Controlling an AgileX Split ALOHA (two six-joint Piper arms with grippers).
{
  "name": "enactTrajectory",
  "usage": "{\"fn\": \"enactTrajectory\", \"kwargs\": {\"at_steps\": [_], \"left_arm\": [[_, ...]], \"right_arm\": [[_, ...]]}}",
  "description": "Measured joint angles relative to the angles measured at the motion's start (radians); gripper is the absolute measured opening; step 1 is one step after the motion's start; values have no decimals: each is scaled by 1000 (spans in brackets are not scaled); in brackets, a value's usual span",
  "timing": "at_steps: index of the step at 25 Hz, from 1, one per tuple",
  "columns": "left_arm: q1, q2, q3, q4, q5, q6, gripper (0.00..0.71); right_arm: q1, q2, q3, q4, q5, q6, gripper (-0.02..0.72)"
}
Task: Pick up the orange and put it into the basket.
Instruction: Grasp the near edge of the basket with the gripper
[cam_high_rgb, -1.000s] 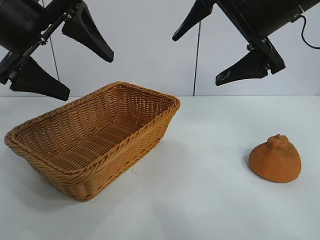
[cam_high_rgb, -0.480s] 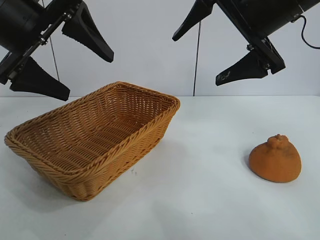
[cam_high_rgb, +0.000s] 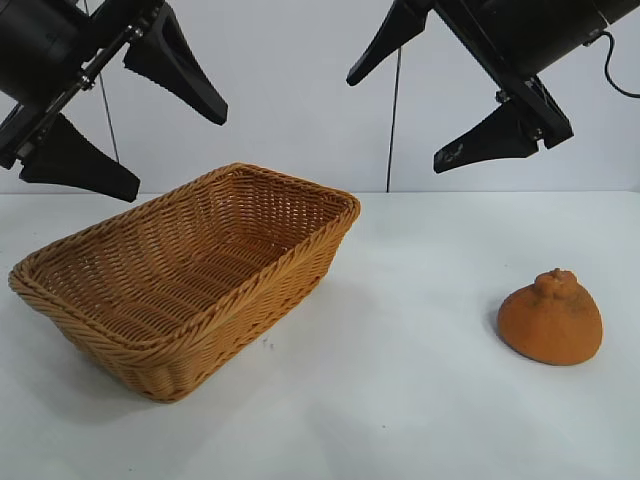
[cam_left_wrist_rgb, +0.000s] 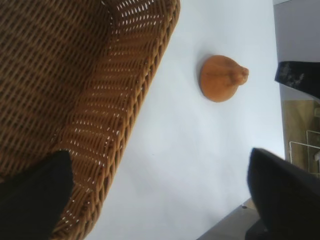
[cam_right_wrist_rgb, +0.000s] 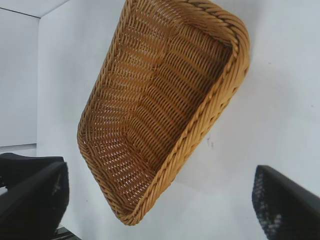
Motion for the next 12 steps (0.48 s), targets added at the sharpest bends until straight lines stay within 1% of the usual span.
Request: {"fn": "enactTrajectory", "kwargs": {"at_steps": [2,5,7,12], "left_arm": [[1,-9,0,13,13,-28,673],[1,-48,0,107,38,-144,673],[1,-74,0,208,50,-275,673],[0,-114,1,467,77,-678,673]], "right_arm": [[0,0,0,-1,0,0,683],[0,0,0,-1,0,0,683],[0,0,0,-2,0,0,683],[0,0,0,-4,0,0,683]]}}
